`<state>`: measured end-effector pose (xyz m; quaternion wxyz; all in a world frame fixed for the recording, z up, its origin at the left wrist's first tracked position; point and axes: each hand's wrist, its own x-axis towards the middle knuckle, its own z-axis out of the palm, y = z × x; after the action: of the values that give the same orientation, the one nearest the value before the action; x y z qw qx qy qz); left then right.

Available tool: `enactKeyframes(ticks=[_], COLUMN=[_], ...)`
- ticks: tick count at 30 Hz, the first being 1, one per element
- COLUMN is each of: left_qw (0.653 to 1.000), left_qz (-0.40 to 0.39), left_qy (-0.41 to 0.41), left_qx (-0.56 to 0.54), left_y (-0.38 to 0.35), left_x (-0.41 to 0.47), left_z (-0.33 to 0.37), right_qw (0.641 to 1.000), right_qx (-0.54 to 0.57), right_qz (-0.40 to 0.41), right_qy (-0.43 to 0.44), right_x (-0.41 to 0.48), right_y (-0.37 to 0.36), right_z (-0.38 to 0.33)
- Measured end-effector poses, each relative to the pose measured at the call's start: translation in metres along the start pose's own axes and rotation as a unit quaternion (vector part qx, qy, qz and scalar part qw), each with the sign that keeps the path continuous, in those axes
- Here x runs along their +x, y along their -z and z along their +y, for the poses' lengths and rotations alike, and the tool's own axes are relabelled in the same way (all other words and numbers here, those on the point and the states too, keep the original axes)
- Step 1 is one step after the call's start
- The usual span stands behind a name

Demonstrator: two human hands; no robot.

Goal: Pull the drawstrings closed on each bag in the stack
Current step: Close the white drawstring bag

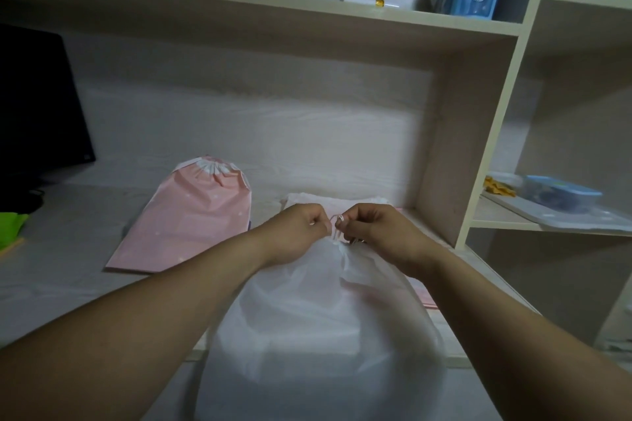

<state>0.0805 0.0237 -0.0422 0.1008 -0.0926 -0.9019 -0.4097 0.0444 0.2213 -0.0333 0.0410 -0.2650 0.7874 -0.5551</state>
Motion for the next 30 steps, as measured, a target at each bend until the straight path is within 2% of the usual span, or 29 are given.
enactKeyframes(ticks=[2, 4, 7, 11, 14, 17, 23, 30], left_qw=[0.999, 0.999, 0.981, 0.967, 0.952, 0.963, 0.971, 0.985], left_qz=[0.025, 0.021, -0.033, -0.070, -0.121, -0.103, -0.070, -0.055], left_qy=[-0.001, 0.029, 0.104, 0.139, 0.154, 0.136, 0.100, 0.077], left_qx=[0.032, -0.037, -0.161, -0.204, -0.234, -0.209, -0.205, -0.144], left_y=[0.000, 0.003, 0.009, 0.009, 0.008, 0.003, -0.011, -0.017], left_x=[0.003, 0.004, 0.005, 0.010, 0.012, 0.013, 0.013, 0.010], left_z=[0.004, 0.010, 0.017, 0.021, 0.023, 0.019, 0.006, 0.005], right_qw=[1.000, 0.999, 0.998, 0.997, 0.998, 0.999, 0.999, 0.999], right_qx=[-0.002, -0.025, -0.036, -0.058, -0.025, 0.023, 0.027, 0.011], right_qz=[0.028, 0.047, 0.046, 0.051, 0.049, 0.037, 0.032, 0.039], right_qy=[-0.002, -0.007, -0.017, -0.028, -0.027, -0.029, -0.019, 0.000], right_x=[0.001, 0.000, 0.000, 0.002, 0.002, 0.001, 0.000, -0.001], right_y=[-0.002, -0.003, -0.003, -0.002, 0.000, 0.002, 0.004, 0.002], right_z=[0.002, 0.002, 0.000, -0.001, -0.002, -0.001, 0.003, 0.009])
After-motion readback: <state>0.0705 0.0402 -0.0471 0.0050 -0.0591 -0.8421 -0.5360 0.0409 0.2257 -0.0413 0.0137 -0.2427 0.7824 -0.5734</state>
